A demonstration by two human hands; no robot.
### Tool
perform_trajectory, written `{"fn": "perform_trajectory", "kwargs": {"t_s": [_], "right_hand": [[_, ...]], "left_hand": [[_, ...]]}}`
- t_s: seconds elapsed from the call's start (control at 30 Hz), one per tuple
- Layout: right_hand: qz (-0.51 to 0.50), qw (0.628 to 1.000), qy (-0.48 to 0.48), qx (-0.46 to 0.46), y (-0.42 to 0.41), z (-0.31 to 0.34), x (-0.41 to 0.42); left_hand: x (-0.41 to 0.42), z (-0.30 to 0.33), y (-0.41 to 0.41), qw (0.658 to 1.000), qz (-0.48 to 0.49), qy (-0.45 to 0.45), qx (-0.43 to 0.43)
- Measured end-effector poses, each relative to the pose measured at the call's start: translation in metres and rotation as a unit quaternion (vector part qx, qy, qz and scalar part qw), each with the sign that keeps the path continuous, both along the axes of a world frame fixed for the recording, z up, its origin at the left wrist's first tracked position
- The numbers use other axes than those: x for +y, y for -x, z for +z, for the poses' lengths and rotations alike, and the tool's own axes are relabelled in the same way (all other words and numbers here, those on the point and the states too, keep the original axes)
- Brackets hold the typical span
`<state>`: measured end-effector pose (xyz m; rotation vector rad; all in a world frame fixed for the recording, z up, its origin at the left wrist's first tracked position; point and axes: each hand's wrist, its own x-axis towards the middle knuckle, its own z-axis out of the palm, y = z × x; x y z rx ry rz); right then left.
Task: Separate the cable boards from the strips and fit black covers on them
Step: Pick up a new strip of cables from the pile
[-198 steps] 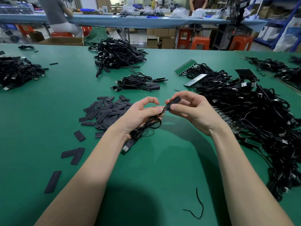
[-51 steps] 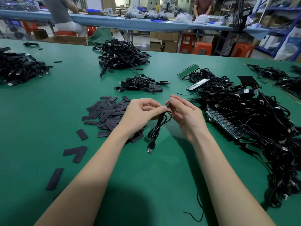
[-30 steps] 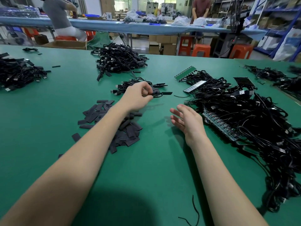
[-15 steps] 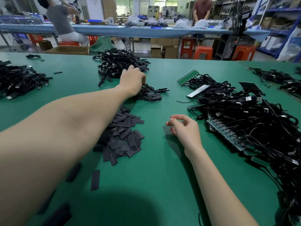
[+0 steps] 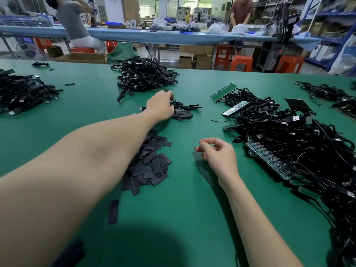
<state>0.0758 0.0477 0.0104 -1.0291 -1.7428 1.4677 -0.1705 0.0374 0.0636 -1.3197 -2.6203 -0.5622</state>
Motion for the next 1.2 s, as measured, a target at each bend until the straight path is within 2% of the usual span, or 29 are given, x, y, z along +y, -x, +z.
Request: {"fn": "perform_trajectory", "kwargs": {"t_s": [0.07, 0.17, 0.27, 0.4, 0.5, 0.53, 0.73, 0.93, 1.03, 1.1, 1.2], "right_hand": [[0.005, 1.0, 0.001, 0.0, -0.001, 0.0, 0.0], [0.018, 1.0, 0.021, 0.01, -0.003, 0.002, 0.001], [0.03, 0.998, 0.05, 0.036, -0.007, 0.009, 0.003], [0.047, 0.997, 0.04, 0.053, -0.016, 0.021, 0.01], [0.05, 0.998, -0.006, 0.023, -0.03, 0.027, 0.021], [0.057, 0.998, -0.015, 0.006, -0.036, 0.028, 0.025], [0.124, 0.986, -0.046, -0.103, -0.071, 0.035, 0.046], [0.096, 0.981, -0.09, -0.145, -0.091, 0.049, 0.058], [0.04, 0.979, -0.141, -0.14, -0.102, 0.06, 0.062], [-0.04, 0.961, -0.222, -0.158, -0.106, 0.07, 0.066], [-0.17, 0.928, -0.304, -0.131, -0.108, 0.088, 0.069]], "left_hand": [[-0.003, -0.002, -0.004, 1.0, -0.002, -0.002, 0.009], [-0.009, -0.008, -0.021, 0.997, 0.003, -0.071, -0.011], [-0.012, -0.017, -0.056, 0.982, -0.006, -0.163, -0.092], [-0.01, -0.029, -0.122, 0.906, -0.009, -0.317, -0.281], [-0.01, -0.046, -0.17, 0.843, -0.009, -0.376, -0.385], [-0.012, -0.051, -0.181, 0.837, -0.018, -0.377, -0.395], [-0.021, -0.055, -0.188, 0.878, -0.047, -0.319, -0.353], [-0.021, -0.061, -0.189, 0.888, -0.077, -0.29, -0.349], [-0.019, -0.063, -0.189, 0.892, -0.087, -0.287, -0.338], [-0.017, -0.066, -0.19, 0.895, -0.091, -0.287, -0.329], [-0.014, -0.067, -0.191, 0.905, -0.095, -0.273, -0.312]]}}
